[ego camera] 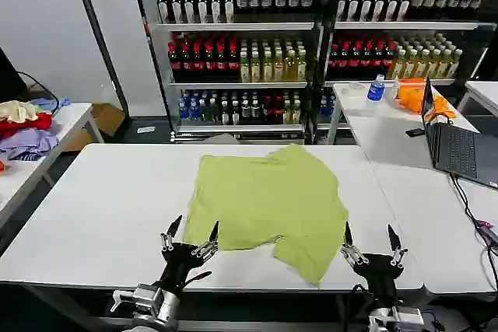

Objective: Fold and organize the clothes.

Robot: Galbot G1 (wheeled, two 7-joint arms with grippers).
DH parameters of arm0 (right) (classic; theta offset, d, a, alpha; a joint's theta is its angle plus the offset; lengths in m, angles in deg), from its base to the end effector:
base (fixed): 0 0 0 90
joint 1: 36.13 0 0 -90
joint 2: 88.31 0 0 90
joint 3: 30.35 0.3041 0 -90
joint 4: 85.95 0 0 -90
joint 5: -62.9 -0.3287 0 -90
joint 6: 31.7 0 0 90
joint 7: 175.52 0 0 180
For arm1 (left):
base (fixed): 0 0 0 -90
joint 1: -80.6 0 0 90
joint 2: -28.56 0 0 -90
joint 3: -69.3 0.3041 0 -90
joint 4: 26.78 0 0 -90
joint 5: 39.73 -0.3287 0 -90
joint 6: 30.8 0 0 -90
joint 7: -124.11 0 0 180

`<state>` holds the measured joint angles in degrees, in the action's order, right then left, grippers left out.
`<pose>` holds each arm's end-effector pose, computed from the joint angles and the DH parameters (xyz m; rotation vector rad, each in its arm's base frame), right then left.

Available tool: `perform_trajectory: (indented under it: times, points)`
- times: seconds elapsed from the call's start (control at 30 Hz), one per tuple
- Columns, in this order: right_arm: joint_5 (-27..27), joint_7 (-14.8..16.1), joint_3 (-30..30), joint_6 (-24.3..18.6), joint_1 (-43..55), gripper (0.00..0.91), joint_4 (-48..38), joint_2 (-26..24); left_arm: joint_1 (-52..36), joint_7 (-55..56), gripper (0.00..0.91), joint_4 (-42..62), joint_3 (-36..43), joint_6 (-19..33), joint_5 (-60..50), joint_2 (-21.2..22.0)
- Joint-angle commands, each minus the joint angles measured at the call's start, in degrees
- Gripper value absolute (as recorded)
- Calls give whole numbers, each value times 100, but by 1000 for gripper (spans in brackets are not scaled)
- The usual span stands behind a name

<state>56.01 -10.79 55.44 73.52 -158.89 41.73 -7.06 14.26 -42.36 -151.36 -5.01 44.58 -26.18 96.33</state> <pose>0.1614 0.0032 -0.2286 -0.1615 -2.9427 0.0131 0.1839 -0.0233 -0.2296 -0.2994 -2.9632 -0.0713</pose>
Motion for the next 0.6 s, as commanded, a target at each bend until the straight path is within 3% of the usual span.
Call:
perform_trajectory:
  times: [0.03,0.13,0.3,0.6]
  points:
    - [-396,-301,-366,530,220,907,-390,-270,-545,245,907,602,181,-1184,421,-525]
    - [-783,-528,-517,917,382,907,-486,-353,-613,334,907,635,150,-1338,484,-621]
    - [-790,-689,-726,1061,446,907,-672,-369,-801,398,907,820,132,-1846,815,-761]
    - [-920,-770,-1066,1255,812,907,-1077,-243,-1185,552,907,1157,228,-1846,1091,-839]
